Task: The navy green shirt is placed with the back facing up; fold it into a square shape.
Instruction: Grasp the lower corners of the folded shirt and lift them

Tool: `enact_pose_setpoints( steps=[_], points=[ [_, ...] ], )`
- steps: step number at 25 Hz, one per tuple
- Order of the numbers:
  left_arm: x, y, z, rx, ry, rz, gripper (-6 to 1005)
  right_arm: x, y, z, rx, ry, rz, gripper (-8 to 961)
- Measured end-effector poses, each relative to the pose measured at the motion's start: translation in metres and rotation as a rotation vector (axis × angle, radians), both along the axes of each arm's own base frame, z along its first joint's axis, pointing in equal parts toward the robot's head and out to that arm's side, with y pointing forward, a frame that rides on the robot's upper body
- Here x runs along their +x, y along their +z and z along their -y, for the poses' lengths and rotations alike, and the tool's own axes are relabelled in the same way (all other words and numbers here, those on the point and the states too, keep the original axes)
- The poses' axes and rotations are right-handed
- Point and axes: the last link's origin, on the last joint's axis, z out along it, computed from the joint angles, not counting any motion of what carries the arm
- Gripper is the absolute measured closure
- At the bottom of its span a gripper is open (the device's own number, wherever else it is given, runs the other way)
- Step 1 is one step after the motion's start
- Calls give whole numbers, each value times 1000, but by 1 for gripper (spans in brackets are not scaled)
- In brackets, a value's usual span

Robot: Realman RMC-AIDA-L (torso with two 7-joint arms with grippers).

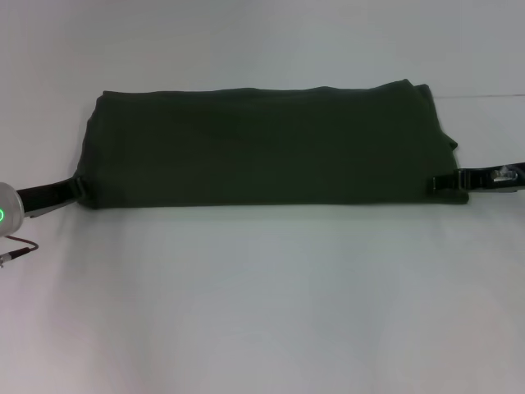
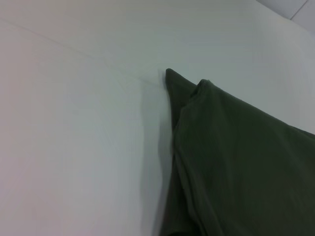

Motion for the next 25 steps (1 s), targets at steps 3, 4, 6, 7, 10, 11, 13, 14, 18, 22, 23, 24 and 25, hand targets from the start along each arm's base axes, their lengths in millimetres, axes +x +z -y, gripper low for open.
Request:
enact_pose_setpoints(
  steps=[3, 4, 6, 7, 10, 11, 13, 14, 18, 22, 23, 24, 25],
  points=[
    [0, 0, 0, 0, 0, 0, 985, 1, 0, 0, -1, -1, 2, 260],
    [0, 0, 0, 0, 0, 0, 985, 1, 0, 0, -1, -1, 3, 300],
    [0, 0, 0, 1, 1, 1, 985, 1, 1, 0, 0, 0, 4, 380],
    [0, 0, 0, 1, 1, 1, 985, 1, 1, 0, 0, 0, 4, 420],
    [0, 0, 0, 1, 0, 1, 985, 1, 1, 0, 1, 0, 4, 510],
    [0, 0, 0, 1, 0, 0, 985, 0, 1, -1, 1, 1, 4, 535],
    [0, 0, 0, 2, -1, -1, 985, 0, 1, -1, 2, 1, 3, 584],
    [0, 1, 0, 2, -2, -1, 985, 0, 1, -1, 3, 1, 3, 609],
    [0, 1, -1, 3, -1, -1, 985, 0, 1, -1, 4, 0, 1, 709],
    [1, 1, -1, 6, -1, -1, 985, 1, 1, 0, 6, -3, 0, 842],
    [1, 2, -1, 5, -1, -1, 985, 1, 1, 0, 6, -3, -1, 876],
    [1, 2, -1, 5, -2, 0, 985, 1, 1, 0, 6, -3, -1, 909],
    [1, 2, -1, 3, -3, 1, 985, 1, 1, 0, 6, -3, -1, 917]
  ],
)
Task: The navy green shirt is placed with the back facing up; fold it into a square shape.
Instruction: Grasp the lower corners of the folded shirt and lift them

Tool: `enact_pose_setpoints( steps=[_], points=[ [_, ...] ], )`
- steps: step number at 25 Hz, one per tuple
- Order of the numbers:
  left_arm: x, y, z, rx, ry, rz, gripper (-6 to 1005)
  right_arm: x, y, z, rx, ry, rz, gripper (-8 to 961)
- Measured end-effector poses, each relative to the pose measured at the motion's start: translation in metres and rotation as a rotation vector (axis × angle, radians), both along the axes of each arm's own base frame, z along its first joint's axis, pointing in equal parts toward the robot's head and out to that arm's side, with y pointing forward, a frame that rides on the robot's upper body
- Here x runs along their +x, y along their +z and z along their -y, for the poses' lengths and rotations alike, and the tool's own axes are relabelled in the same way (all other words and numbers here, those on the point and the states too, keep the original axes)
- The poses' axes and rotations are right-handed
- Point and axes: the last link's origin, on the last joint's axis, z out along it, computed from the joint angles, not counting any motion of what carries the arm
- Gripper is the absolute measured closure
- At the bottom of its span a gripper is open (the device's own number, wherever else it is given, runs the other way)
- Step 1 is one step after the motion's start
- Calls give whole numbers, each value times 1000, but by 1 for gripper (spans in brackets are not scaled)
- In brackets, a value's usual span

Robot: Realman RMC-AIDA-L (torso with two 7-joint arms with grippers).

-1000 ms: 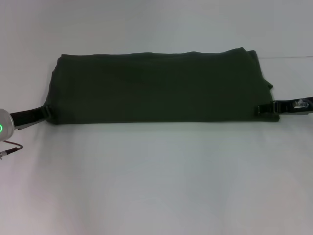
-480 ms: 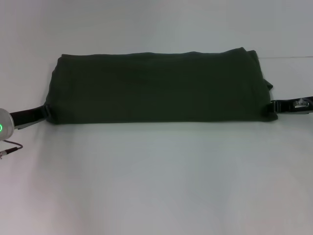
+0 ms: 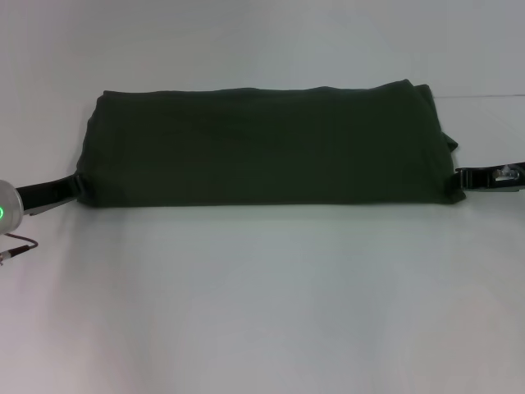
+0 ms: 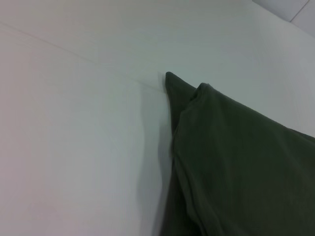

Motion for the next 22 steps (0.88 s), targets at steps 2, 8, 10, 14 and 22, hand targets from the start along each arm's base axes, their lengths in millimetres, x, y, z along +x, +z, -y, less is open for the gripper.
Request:
enact_pose_setpoints(
  steps=[2, 8, 10, 14, 22],
  points=[
    [1, 0, 0, -2, -3, 2, 986, 0, 0, 0, -2, 0, 0, 932],
    [2, 7, 6, -22, -23, 42, 986, 2, 3, 2, 8, 5, -21, 931],
    [3, 11, 9, -30, -28, 58, 986, 2, 6, 4, 8, 13, -38, 932],
    [3, 16, 15, -52, -39, 91, 986, 2, 13, 8, -5, 26, -52, 932],
    [1, 30, 26, -91, -47, 153, 986, 7, 23, 17, -48, 36, -63, 932]
  ],
)
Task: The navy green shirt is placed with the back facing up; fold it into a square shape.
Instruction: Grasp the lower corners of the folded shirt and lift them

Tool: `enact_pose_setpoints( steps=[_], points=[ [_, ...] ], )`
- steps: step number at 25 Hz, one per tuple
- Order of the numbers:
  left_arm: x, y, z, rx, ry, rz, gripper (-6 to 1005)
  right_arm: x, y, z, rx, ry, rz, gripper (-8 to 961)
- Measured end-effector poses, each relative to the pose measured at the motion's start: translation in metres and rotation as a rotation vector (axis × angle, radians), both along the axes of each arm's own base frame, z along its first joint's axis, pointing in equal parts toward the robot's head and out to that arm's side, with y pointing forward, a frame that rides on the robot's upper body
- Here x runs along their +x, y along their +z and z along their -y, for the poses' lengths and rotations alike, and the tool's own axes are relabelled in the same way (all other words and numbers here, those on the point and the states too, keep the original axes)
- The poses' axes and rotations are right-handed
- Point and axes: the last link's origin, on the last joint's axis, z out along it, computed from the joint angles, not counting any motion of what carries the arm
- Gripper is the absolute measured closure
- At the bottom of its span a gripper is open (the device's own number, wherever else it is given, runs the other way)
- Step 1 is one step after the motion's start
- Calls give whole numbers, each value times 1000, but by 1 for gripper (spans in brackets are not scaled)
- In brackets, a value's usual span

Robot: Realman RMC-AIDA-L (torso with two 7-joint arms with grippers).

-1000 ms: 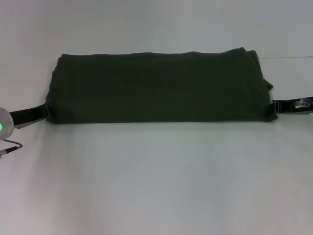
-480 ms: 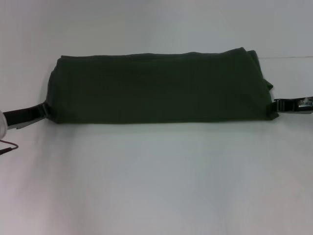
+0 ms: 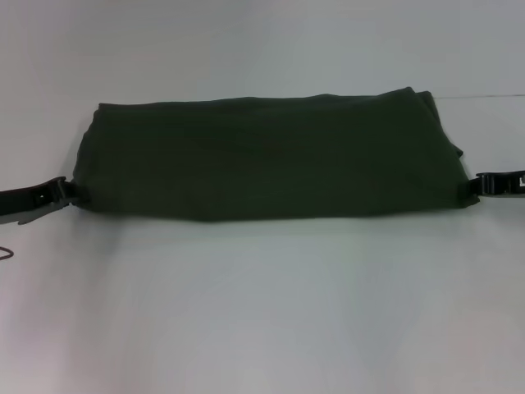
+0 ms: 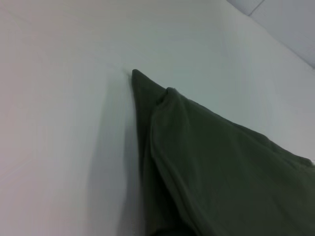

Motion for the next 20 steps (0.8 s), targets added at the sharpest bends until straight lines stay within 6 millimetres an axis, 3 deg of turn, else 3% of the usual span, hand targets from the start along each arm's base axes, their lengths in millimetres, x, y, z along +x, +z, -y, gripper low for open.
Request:
enact_pose_setpoints(
  steps=[20],
  points=[
    [11, 23, 23, -280, -4, 1, 986, 15, 13, 44, -106, -38, -105, 929]
  ],
)
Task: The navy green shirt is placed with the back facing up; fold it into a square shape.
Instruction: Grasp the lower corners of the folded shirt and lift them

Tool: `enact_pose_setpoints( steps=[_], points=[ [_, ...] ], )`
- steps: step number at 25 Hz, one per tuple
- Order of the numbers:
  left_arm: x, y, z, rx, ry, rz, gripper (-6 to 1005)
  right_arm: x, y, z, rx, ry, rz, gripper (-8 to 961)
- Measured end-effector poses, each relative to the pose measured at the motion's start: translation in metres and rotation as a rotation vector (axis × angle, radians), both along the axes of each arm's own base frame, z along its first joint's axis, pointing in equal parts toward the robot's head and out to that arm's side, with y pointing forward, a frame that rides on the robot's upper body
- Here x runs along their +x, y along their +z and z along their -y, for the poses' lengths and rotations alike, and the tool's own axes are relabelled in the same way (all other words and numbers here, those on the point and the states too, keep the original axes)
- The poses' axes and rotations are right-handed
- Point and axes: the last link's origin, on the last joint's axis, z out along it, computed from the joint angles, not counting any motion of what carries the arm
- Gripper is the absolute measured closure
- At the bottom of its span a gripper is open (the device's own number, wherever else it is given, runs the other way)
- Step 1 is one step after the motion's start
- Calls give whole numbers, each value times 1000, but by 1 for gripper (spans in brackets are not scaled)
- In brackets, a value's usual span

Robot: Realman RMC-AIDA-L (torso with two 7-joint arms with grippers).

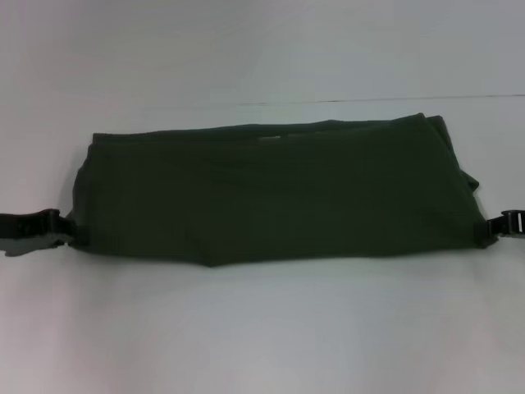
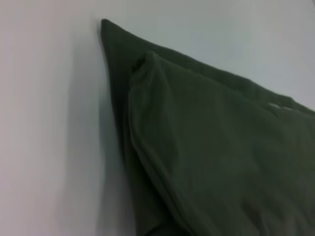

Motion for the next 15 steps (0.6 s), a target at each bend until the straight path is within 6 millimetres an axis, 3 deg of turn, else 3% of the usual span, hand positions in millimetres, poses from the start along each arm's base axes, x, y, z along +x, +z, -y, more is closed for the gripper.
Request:
enact_pose_setpoints(
  steps=[6, 15],
  points=[
    [4, 3, 5, -65, -10, 3, 986, 6, 1, 11, -21, -24, -27, 928],
    [2, 6, 3, -41, 11, 2, 957, 6, 1, 12, -19, -40, -40, 927]
  ],
)
